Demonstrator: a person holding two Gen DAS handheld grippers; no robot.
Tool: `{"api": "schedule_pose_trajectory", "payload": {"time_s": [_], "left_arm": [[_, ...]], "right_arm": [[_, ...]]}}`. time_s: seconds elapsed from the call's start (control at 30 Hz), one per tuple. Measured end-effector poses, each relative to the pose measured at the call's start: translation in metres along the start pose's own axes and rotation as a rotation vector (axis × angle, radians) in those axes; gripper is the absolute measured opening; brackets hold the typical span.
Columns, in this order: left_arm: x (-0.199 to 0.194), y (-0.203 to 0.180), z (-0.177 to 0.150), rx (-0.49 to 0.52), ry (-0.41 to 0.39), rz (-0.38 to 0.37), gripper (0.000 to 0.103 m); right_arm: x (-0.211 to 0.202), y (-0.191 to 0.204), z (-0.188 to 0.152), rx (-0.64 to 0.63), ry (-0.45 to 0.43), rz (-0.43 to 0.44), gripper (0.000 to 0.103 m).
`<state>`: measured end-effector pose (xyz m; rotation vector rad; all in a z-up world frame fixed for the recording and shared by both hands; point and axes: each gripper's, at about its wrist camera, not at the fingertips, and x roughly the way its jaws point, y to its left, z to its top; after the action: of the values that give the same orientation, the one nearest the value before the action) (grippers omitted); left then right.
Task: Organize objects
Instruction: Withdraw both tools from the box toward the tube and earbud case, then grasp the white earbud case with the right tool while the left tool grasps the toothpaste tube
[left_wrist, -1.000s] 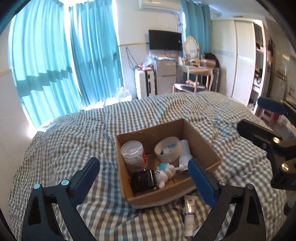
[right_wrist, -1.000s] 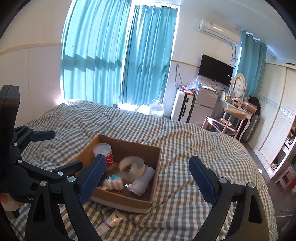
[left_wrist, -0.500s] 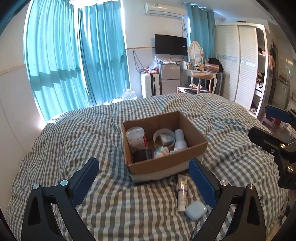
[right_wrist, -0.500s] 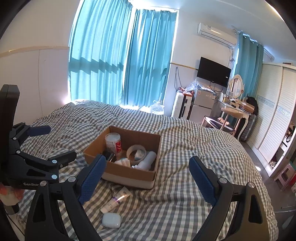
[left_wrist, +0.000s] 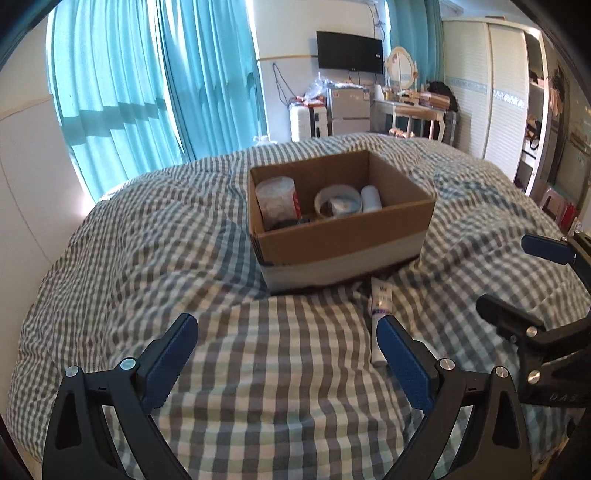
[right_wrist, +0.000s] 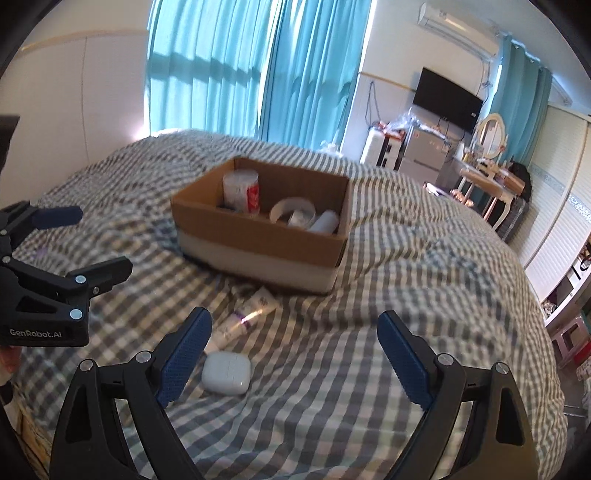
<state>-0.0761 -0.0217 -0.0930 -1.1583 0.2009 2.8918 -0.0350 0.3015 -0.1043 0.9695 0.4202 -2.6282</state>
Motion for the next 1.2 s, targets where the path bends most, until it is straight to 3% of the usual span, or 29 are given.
{"api": "schedule_pose_trajectory", "payload": {"time_s": [0.17,0.4,0.53,0.77,0.83,1.03,1.2], "left_arm": [[0.016,-0.008,-0.015,0.025,0.039,0.007,0.1],[0.024,-0.001,-0.022,0.001,0.067,0.026,0.1],[0.032,0.003,-0.025,-0.015,0.092,0.027,0.1],[0.041,0.007,-0.028,-0.037,0.119,0.024,0.1],[0.042,0.007,-0.029,-0.038,0.123,0.024,0.1],[0.044,0.004,-0.027,-0.022,0.134,0.042,0.1],[0.046,-0.005,-0.024,0.014,0.143,0.063,0.1]], "right_arm": [[0.032,0.016,-0.021,-0.033,0.104,0.095,0.091],[0.054,0.031,-0.031,-0.087,0.188,0.138,0.091],[0.069,0.038,-0.036,-0.112,0.236,0.146,0.072],[0.1,0.052,-0.041,-0.147,0.329,0.197,0.066],[0.107,0.052,-0.043,-0.145,0.352,0.192,0.052],[0.093,0.043,-0.041,-0.111,0.318,0.2,0.052],[0.062,0.028,-0.033,-0.069,0.228,0.188,0.052]]}}
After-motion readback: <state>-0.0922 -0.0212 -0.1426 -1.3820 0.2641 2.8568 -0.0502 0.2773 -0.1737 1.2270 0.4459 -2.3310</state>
